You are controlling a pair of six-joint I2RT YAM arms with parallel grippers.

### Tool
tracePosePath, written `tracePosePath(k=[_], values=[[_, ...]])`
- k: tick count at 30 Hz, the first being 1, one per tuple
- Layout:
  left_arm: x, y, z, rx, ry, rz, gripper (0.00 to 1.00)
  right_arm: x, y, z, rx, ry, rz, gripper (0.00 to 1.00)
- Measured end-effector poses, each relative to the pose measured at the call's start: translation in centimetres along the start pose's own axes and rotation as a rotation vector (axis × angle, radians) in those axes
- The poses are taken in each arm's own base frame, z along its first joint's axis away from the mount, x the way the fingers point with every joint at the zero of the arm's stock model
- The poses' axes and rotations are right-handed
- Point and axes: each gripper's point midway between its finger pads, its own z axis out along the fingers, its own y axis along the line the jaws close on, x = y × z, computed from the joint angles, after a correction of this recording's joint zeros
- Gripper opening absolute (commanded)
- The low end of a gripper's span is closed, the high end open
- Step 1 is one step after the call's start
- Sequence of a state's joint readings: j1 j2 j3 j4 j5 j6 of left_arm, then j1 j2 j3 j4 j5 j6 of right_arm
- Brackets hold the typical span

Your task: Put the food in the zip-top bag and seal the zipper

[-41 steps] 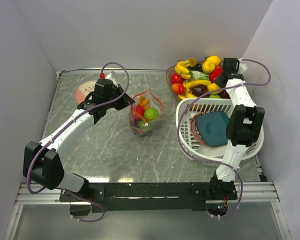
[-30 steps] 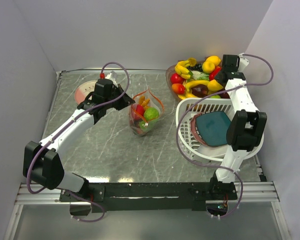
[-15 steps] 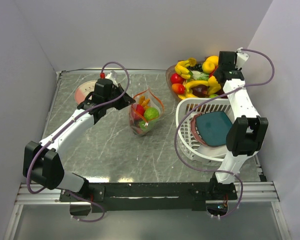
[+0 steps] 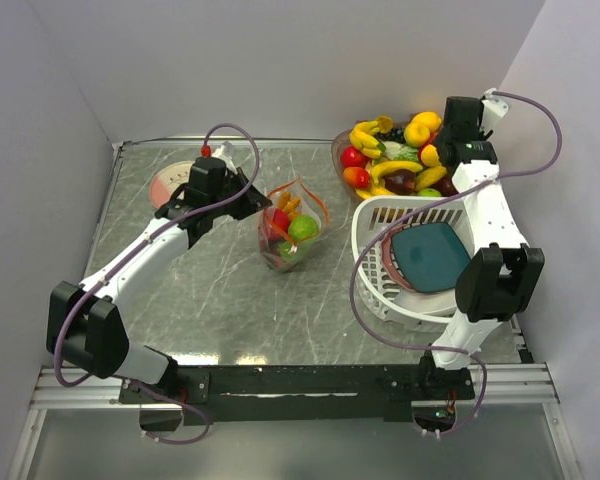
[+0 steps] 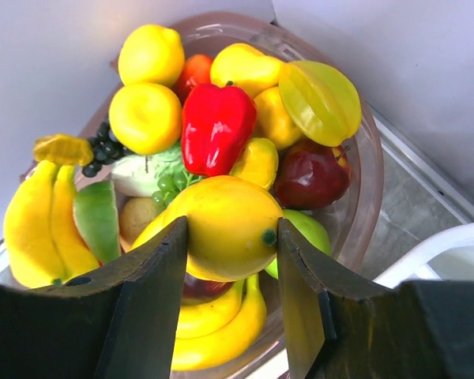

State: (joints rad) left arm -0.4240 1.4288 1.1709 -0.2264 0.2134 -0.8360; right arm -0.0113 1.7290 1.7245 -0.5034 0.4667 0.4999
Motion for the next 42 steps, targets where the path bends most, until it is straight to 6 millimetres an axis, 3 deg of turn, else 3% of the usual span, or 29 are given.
tracePosePath(k=[5,9,13,21,24,28,34,42], values=[[0.1,0.2,0.3,-0.003,0.004,-0.002,0.01,-0.7,0.7,-1.5,-0.034,-0.012,0.005,0.22],[0.1,0.2,0.4,-0.005,0.005,-0.002,0.01,-0.2,3.2,-4.1,-0.109,-0.005,-0.013,0.22],[0.2,0.4,0.5,-0.009,0.009,-0.004,0.01,0.3,6.2,-8.1,-0.226,0.003,-0.029,0.22],[0.4,0.6,0.8,-0.015,0.015,-0.005,0.01,1.7,10.5,-19.2,-0.536,0.031,-0.038,0.22],[0.4,0.6,0.8,-0.015,0.015,-0.005,0.01,3.2,12.5,-23.2,-0.650,0.057,-0.062,0.22],[0.3,0.6,0.8,-0.015,0.014,-0.004,0.01,6.4,14.8,-26.5,-0.742,0.109,-0.122,0.22],[0.3,0.6,0.8,-0.015,0.014,-0.004,0.01,12.6,17.5,-27.8,-0.756,0.179,-0.258,0.22],[0.3,0.5,0.7,-0.017,0.015,-0.005,0.01,20.0,18.9,-25.4,-0.642,0.220,-0.439,0.22]])
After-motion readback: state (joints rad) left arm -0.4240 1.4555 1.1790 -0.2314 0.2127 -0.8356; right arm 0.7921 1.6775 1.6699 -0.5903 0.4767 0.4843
